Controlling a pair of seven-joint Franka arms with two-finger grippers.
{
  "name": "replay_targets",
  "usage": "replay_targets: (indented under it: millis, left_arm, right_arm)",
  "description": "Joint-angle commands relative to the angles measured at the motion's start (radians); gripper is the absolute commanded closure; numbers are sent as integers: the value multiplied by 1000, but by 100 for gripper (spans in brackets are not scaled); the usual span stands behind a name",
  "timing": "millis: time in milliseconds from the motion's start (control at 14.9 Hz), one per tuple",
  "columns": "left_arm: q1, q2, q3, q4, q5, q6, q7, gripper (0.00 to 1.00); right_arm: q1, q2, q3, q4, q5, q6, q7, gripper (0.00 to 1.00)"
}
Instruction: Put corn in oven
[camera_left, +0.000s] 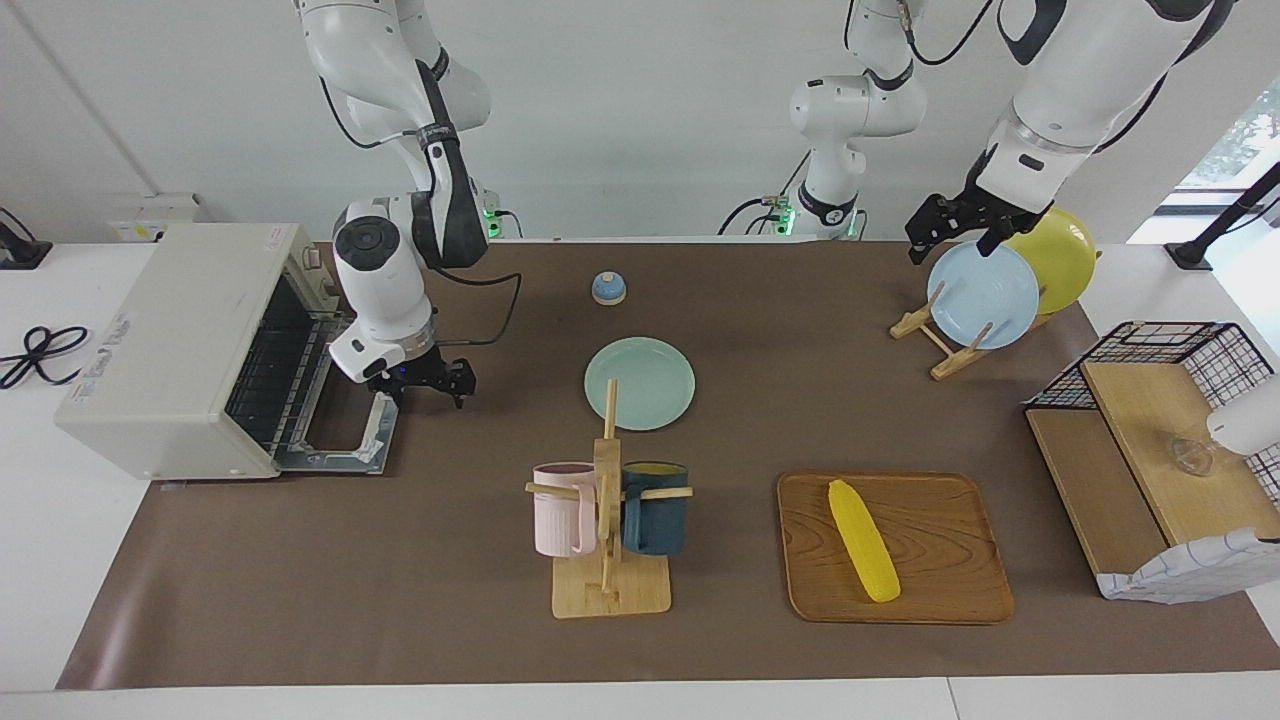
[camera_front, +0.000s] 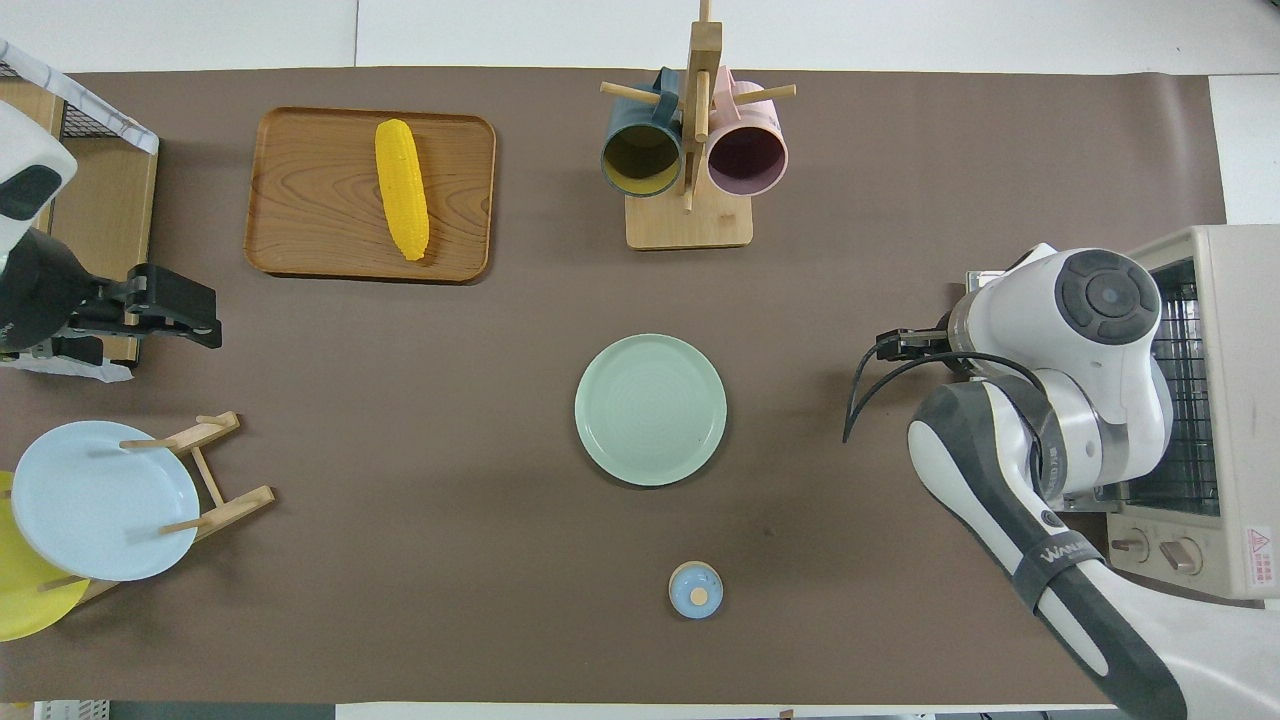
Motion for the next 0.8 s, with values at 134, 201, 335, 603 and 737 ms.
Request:
replay_targets:
  millis: [134,201,335,603,737]
  left_arm:
    - [15,23,-1,-34,-12,120,14,0]
    - [16,64,-1,-16,-18,149,16,0]
    - [10,170,-1,36,-22,206,14,0]
    - [-7,423,-4,200,-15,316,17,0]
    - [-39,512,-1,214,-3,408,16,0]
  right_arm:
    - [5,-4,-4,6,12,-14,-20,0]
    - [5,-4,-4,6,14,-14,-20,0]
    - [4,-4,-4,6,12,-17,-20,0]
    - [4,-4,-4,8,12,-12,-20,0]
    - [4,-4,-4,6,14,-14,-13,0]
